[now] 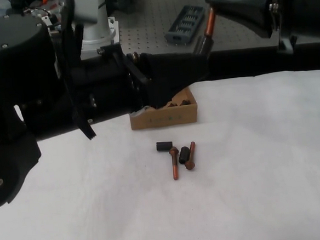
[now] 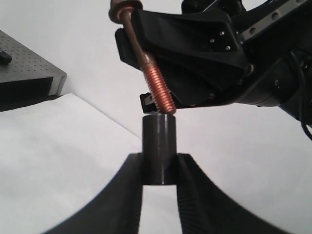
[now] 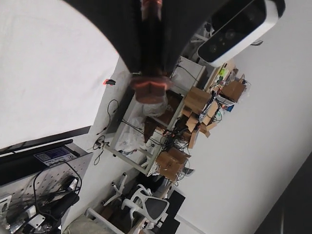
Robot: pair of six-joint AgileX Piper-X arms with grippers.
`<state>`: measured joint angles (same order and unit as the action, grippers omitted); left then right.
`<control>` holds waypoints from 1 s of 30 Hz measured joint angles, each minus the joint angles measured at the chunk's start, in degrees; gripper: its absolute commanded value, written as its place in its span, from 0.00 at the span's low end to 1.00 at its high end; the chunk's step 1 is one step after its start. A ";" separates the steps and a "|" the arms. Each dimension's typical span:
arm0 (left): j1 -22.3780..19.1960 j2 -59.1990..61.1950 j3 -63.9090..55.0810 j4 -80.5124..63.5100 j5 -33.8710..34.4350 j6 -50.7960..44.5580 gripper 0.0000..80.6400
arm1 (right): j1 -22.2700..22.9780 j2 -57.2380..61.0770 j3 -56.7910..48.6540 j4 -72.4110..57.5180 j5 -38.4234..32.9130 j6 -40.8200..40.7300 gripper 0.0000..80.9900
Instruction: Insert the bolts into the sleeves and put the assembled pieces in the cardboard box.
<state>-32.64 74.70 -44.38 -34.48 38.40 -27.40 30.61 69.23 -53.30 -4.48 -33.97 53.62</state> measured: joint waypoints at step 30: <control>-0.07 0.00 0.32 1.03 0.62 0.00 0.01 | 1.44 -0.47 -0.21 5.02 -1.36 -22.86 0.04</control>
<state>-32.72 74.70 -44.05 -33.44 39.02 -27.40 32.05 68.76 -53.50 0.55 -35.33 30.75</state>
